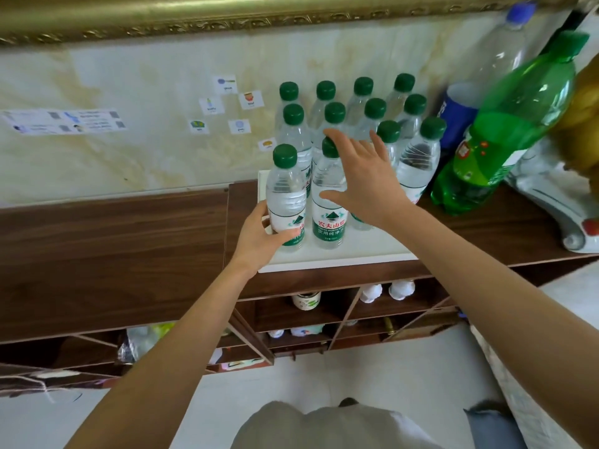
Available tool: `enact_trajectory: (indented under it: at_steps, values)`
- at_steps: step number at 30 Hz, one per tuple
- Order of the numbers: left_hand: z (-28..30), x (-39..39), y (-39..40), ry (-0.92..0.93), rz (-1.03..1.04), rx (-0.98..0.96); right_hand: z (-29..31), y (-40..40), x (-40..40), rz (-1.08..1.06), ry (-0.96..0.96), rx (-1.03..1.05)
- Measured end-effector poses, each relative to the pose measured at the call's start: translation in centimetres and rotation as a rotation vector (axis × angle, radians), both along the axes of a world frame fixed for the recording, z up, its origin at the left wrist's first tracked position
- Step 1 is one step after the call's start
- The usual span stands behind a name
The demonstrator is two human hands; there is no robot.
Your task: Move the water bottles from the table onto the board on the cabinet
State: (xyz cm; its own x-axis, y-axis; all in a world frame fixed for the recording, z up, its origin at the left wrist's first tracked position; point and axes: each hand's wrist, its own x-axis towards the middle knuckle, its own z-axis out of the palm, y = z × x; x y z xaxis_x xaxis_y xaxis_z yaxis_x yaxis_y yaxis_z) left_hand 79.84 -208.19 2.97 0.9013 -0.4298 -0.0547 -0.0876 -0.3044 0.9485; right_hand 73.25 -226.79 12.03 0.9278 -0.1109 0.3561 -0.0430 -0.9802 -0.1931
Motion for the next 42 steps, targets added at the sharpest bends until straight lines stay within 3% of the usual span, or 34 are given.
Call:
enact_trajectory:
  at_steps: [11,27,42]
  values:
    - [-0.1,1.4,-1.3,-0.049,-0.018,0.021,-0.4,-1.7,1.7,-0.060,-0.228,-0.271]
    - [-1.4,1.4,-3.4,-0.026,0.081,-0.075,-1.5,-2.5,1.5,-0.090,-0.236,-0.254]
    - [-0.4,0.9,-3.4,-0.059,0.046,0.032,-1.4,-1.8,1.0,-0.117,-0.210,-0.273]
